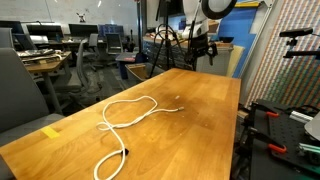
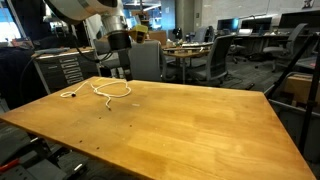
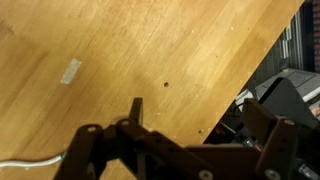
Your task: Form a loose knot using the white rope
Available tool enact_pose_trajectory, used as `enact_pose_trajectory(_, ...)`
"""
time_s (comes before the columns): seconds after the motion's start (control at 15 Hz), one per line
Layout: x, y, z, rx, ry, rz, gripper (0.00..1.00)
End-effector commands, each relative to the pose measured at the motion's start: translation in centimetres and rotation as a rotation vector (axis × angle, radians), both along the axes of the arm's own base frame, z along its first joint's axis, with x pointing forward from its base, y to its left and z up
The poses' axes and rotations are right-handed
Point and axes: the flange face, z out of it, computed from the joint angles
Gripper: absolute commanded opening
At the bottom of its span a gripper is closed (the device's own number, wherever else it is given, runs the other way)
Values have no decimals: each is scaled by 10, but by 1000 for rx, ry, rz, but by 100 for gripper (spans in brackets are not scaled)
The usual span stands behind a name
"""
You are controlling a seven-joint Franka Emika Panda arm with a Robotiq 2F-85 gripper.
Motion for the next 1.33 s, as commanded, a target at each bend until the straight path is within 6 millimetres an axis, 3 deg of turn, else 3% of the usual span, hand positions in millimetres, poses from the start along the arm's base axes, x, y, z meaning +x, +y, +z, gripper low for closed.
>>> enact_pose_trajectory(0.0,-2,-21,43,54,-32,169,100)
enact_pose_trajectory(0.27,9,-25,74,199,-5,302,100)
enact_pose_trajectory(0.33,5,-29,55,134,-11,236,100)
enact_pose_trajectory(0.47,9,-28,65,174,-11,274,100)
enact_pose_trajectory(0.53,-1,-29,58,125,53,400,100)
enact_pose_trajectory(0.73,-23,-44,51,125,92,550,100)
enact_pose_trajectory(0.8,-27,-2,30,97,95,571,100)
enact_pose_trajectory(1.0,-40,-8,22,56,93,681,100)
enact_pose_trajectory(1.2,-55,22,0,32,67,789,100)
enact_pose_trajectory(1.27,-39,13,-1,45,99,703,100)
